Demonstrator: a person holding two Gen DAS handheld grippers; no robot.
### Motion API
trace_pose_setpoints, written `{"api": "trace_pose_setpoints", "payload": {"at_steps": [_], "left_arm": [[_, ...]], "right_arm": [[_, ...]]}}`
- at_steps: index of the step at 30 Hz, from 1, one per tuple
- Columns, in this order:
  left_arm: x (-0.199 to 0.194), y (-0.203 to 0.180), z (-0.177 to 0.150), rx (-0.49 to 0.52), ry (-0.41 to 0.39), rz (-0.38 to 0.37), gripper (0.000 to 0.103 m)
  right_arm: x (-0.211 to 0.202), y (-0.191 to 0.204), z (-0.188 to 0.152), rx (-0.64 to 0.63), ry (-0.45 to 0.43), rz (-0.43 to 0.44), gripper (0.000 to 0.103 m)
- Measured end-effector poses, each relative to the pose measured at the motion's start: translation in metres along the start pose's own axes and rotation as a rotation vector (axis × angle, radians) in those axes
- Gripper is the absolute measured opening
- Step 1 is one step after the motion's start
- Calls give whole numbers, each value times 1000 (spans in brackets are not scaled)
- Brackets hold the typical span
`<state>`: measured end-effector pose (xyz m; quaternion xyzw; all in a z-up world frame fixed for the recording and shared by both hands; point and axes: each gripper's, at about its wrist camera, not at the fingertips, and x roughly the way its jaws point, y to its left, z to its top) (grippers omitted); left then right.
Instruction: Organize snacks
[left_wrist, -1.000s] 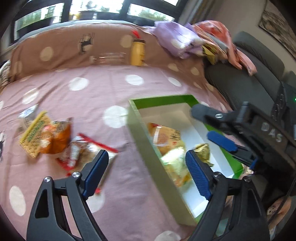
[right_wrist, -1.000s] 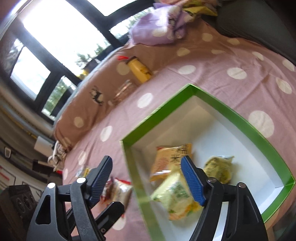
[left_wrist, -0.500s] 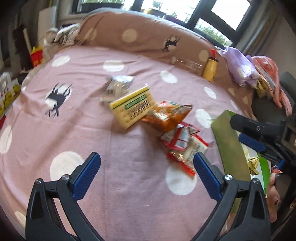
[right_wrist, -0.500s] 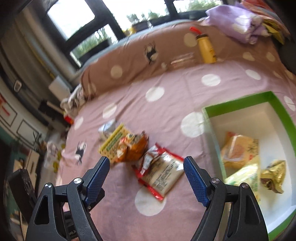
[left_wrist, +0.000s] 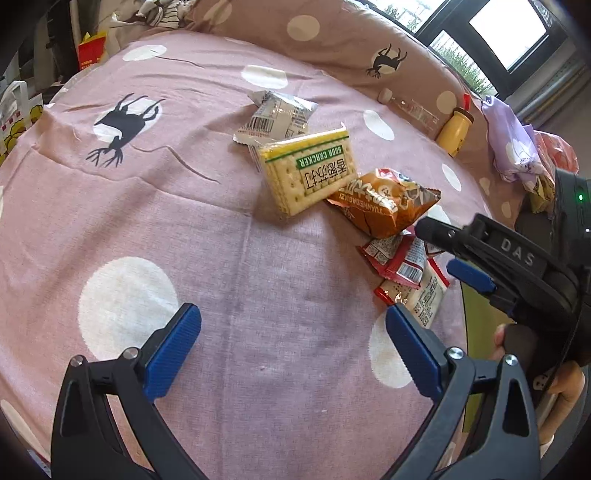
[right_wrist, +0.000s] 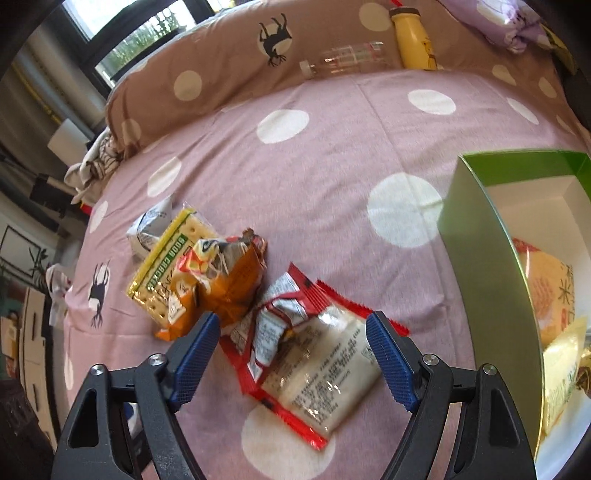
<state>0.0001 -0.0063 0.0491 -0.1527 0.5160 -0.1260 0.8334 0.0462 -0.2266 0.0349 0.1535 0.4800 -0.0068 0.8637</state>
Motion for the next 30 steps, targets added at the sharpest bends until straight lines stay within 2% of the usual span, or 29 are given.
{"api": "trace_pose_setpoints", "payload": {"at_steps": [2, 4, 7, 10, 13, 17, 21, 23, 25, 28, 30], "left_arm": [[2, 0, 0, 5, 8, 7, 100], [4, 0, 1, 2, 10, 13, 100], [2, 8, 3, -30, 7, 12, 100], [0, 20, 5, -73, 10, 11, 100], [-5, 31, 8, -113, 3, 6, 100], [-13, 45, 10, -160, -10, -10, 100], [-17, 52, 11, -183, -4, -24, 100], [-19, 54, 11, -185, -6, -23, 100], [-20, 54, 10, -188, -8, -24, 100], [-18, 54, 10, -190, -1, -26, 100], [-18, 51, 9, -182, 2, -30, 100]], "right_arm": [[4, 4, 0, -9, 7, 1, 66], [11, 7, 0, -13, 32, 10, 59], [16, 11, -3, -29, 33, -9, 43], [9, 9, -6, -18, 30, 41, 27], [-1, 13, -14, -37, 41, 101, 26], [-9, 27, -31, -126, 78, 146, 26], [-5, 47, -38, -202, 149, 270, 26], [-3, 58, -41, -236, 168, 302, 25], [0, 66, -44, -270, 177, 282, 25], [0, 63, -46, -268, 164, 167, 25], [-4, 57, -43, -256, 153, 130, 25]]}}
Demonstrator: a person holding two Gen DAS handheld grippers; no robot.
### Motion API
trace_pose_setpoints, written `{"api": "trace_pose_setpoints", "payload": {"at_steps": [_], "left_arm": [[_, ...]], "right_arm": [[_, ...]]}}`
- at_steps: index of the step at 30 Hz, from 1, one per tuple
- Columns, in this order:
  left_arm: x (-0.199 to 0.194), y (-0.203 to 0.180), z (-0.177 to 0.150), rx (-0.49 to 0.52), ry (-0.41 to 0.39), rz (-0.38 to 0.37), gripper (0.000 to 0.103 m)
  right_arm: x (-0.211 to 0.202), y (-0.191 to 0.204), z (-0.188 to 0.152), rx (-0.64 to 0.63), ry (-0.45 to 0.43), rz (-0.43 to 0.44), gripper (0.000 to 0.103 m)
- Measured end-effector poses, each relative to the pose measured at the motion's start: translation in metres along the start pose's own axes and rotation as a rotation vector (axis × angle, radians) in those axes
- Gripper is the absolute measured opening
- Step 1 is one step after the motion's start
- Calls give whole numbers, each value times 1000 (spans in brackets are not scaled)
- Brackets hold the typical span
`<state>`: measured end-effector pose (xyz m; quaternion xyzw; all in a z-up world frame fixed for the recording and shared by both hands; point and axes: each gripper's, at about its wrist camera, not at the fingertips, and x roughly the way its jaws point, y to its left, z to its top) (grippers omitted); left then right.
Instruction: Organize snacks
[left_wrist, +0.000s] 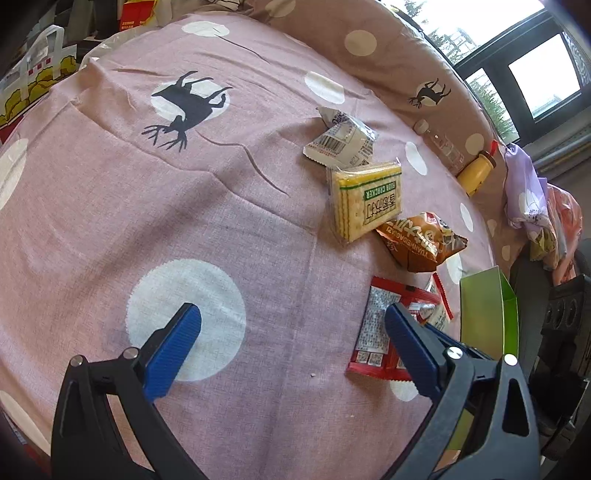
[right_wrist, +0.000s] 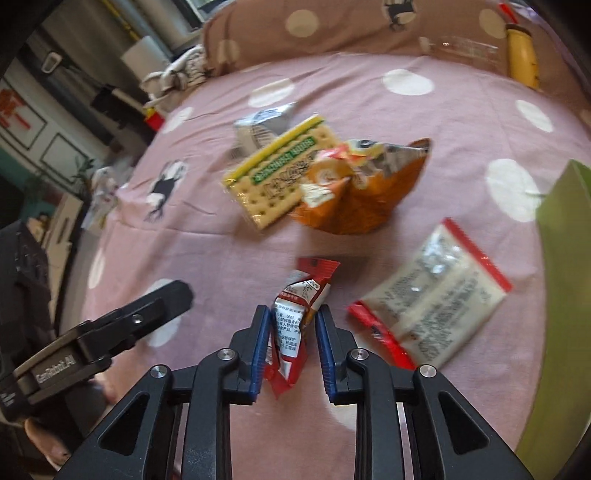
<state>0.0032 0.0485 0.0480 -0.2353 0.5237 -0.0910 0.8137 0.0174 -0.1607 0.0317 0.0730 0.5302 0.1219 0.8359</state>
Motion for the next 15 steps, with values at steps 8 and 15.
{"api": "trace_pose_setpoints", "payload": {"at_steps": [8, 15], "left_arm": [[12, -33, -11, 130, 31, -51, 90], [35, -59, -23, 206, 111, -122, 74]], "right_arm": [[-20, -34, 3, 171, -69, 6, 49], [7, -30, 4, 226, 5, 89, 49]]}}
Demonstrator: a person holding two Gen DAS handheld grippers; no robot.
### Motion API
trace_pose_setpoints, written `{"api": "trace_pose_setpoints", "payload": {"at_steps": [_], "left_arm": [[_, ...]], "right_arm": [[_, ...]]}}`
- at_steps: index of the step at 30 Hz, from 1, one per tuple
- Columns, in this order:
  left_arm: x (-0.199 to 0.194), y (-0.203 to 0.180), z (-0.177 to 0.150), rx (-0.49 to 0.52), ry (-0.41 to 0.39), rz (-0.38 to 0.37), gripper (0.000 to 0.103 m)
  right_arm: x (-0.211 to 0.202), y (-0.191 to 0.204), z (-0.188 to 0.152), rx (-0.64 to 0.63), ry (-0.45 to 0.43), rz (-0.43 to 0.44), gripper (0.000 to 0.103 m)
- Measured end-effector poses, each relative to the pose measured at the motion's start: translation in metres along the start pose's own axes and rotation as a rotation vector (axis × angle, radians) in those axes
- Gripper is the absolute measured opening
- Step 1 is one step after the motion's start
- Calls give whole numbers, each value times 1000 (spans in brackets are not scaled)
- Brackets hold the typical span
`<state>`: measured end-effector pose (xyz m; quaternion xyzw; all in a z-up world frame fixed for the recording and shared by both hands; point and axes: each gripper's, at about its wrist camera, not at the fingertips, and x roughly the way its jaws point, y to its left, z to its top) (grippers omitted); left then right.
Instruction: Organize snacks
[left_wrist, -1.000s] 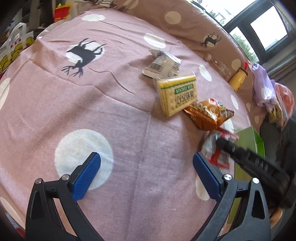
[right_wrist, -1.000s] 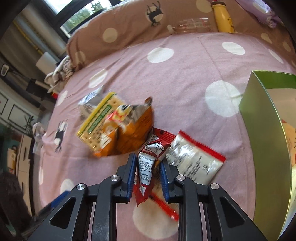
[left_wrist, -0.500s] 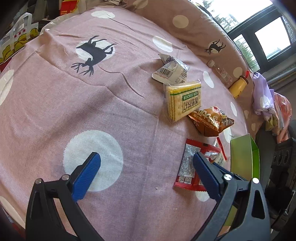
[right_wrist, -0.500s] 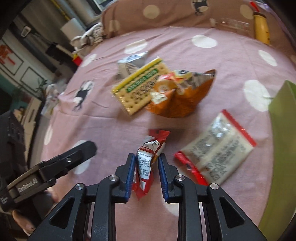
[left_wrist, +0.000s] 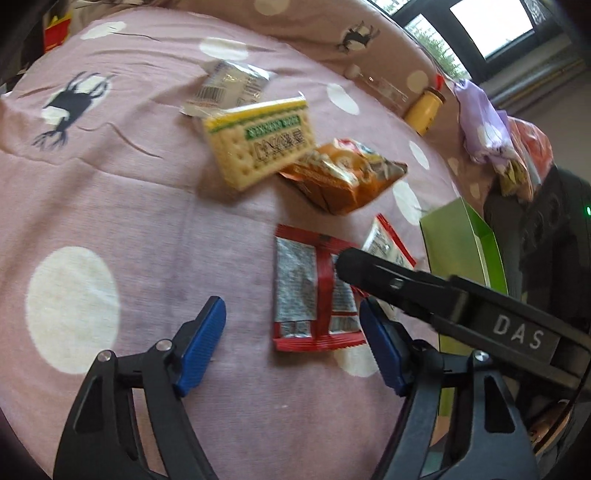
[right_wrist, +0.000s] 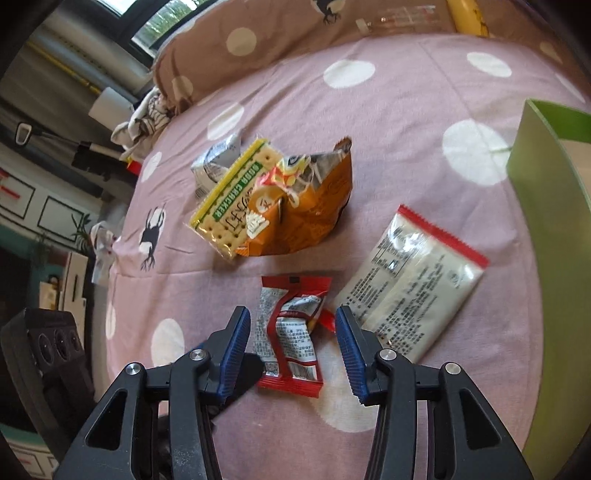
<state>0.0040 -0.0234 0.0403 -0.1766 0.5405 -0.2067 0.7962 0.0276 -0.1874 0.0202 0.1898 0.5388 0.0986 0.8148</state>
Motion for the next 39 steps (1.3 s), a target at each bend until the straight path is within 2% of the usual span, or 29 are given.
{"api": "trace_pose_setpoints", "payload": {"at_steps": [3, 7, 12, 18, 21, 31, 39], "left_arm": [[8, -8, 0, 21, 28, -52, 70], [15, -12, 0, 36, 27, -22, 57], [18, -14, 0, 59, 26, -12, 45], [16, -12, 0, 84, 8, -15, 36], [12, -17, -1, 97, -21, -15, 35], [-25, -28, -5, 163, -180, -20, 35], [-49, -33, -11, 204, -270, -5, 35]], "right_arm": [[8, 0, 0, 8, 23, 14, 49], [12, 2, 0, 3, 29, 11, 49], [23, 6, 0, -15, 70, 40, 49], [18, 13, -2, -65, 22, -12, 47], [10, 17, -3, -87, -10, -26, 47], [-30, 40, -10, -190, -163, 11, 47], [-50, 59, -18, -248, -238, 36, 47]]}}
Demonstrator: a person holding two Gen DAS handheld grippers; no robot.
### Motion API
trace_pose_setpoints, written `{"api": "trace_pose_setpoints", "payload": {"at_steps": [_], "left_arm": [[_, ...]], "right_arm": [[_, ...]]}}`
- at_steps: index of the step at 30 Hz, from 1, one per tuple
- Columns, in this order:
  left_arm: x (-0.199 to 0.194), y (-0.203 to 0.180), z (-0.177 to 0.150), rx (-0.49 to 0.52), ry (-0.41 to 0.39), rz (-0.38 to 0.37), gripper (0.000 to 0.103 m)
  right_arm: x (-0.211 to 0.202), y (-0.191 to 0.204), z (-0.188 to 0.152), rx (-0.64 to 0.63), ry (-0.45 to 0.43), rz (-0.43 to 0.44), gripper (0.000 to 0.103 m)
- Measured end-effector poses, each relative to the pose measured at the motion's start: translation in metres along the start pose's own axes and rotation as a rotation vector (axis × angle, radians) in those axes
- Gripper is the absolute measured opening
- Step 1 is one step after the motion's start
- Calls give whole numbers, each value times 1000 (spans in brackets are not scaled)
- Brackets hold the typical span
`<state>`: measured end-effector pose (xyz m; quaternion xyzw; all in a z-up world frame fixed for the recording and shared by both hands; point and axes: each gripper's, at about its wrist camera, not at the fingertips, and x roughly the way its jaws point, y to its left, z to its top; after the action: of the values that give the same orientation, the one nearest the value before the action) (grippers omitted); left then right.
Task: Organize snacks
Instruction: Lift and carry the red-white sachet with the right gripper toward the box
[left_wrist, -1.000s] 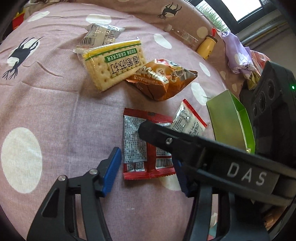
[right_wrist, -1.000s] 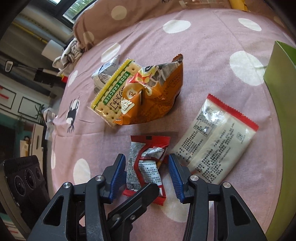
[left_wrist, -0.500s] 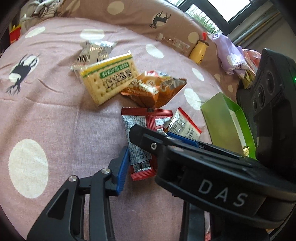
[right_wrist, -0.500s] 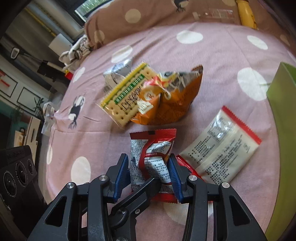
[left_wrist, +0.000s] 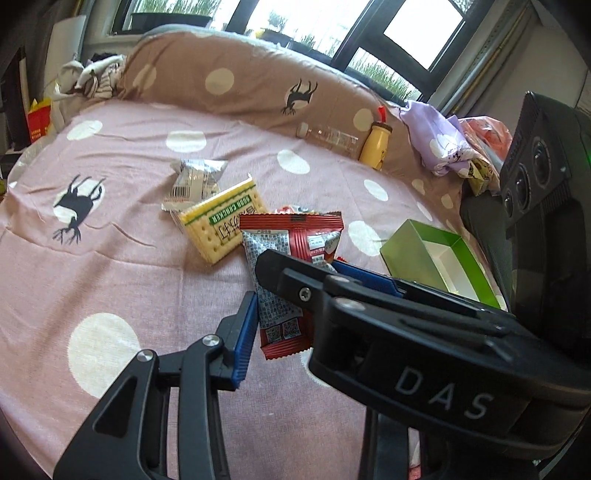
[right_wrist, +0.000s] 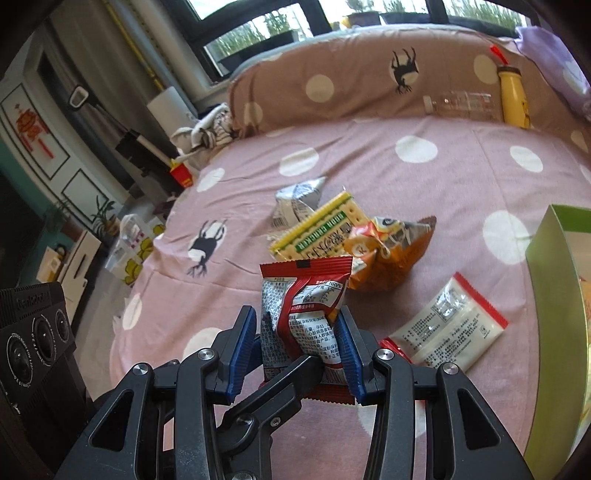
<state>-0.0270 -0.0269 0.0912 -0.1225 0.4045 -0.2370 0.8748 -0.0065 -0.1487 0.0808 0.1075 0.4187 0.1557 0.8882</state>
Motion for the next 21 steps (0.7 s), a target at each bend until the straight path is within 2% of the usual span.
{"api": "trace_pose_setpoints", "payload": {"at_steps": [8, 21], "left_arm": [[-18, -10, 2, 34, -79, 10, 35], [-35, -32, 6, 84, -151, 9, 35]], "right_arm": [[-20, 9, 1, -18, -66, 19, 47], [-50, 13, 3, -34, -148, 22, 47]]}}
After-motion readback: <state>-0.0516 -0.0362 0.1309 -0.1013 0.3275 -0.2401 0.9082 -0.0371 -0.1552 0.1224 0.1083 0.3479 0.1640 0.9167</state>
